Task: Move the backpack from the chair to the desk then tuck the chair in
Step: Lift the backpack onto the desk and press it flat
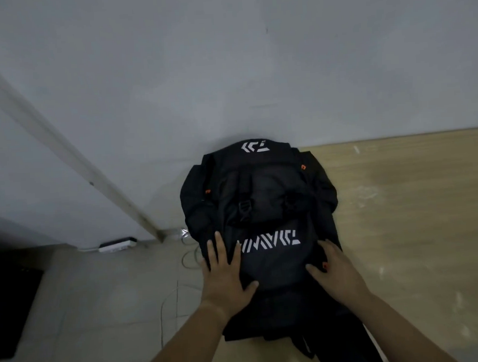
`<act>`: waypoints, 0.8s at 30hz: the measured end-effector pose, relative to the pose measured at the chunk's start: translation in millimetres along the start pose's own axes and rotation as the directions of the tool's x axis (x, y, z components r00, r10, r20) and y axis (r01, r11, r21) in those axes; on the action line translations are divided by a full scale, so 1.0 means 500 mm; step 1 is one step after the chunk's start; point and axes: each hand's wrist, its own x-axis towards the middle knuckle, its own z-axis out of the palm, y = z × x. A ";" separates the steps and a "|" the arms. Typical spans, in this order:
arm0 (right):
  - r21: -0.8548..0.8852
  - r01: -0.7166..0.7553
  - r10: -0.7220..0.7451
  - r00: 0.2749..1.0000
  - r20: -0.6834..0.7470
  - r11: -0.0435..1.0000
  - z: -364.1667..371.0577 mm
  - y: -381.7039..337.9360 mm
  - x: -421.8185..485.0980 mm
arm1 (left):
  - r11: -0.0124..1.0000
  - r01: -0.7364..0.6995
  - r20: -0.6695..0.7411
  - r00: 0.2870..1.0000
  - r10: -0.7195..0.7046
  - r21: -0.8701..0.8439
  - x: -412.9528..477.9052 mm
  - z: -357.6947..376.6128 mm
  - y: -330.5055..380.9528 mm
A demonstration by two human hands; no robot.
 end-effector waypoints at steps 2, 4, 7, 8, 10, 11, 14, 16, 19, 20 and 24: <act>-0.095 0.061 -0.067 0.996 -0.060 0.994 0.003 -0.002 0.016 | 0.998 -0.035 -0.085 0.996 0.039 0.046 0.029 -0.004 -0.010; -0.237 0.172 -0.205 0.971 -0.124 0.956 0.001 -0.029 0.034 | 0.994 -0.079 -0.203 0.975 0.092 0.072 0.061 -0.022 -0.010; -0.327 0.228 -0.269 0.959 -0.086 0.917 0.011 -0.072 0.061 | 0.990 -0.135 -0.186 0.973 0.139 0.038 0.105 -0.029 -0.002; -0.328 0.217 -0.243 0.969 -0.040 0.919 0.025 -0.075 0.072 | 0.990 -0.138 -0.154 0.978 0.140 0.024 0.120 -0.018 0.000; -0.375 0.199 -0.199 0.979 0.039 0.905 0.060 -0.068 0.090 | 0.992 -0.126 -0.090 0.988 0.126 0.012 0.148 0.007 -0.001; -0.394 0.186 -0.183 0.982 0.046 0.900 0.076 -0.058 0.098 | 0.993 -0.115 -0.063 0.991 0.115 0.011 0.161 0.020 -0.002; -0.382 0.142 -0.153 0.988 0.002 0.913 0.101 -0.045 0.130 | 0.995 -0.094 -0.026 0.995 0.094 -0.011 0.202 0.042 -0.004; -0.372 0.126 -0.149 0.988 -0.032 0.919 0.102 -0.046 0.164 | 0.995 -0.095 -0.042 0.995 0.094 -0.021 0.238 0.040 -0.004; -0.379 0.109 -0.142 0.988 -0.058 0.919 0.088 -0.055 0.225 | 0.995 -0.099 -0.056 0.994 0.098 -0.020 0.302 0.018 0.002; -0.379 0.104 -0.137 0.989 -0.061 0.919 0.082 -0.059 0.246 | 0.995 -0.097 -0.052 0.994 0.096 -0.016 0.324 0.009 0.005; -0.376 0.099 -0.137 0.988 -0.074 0.921 0.069 -0.071 0.302 | 0.998 -0.068 -0.055 0.996 0.067 -0.008 0.370 -0.007 0.012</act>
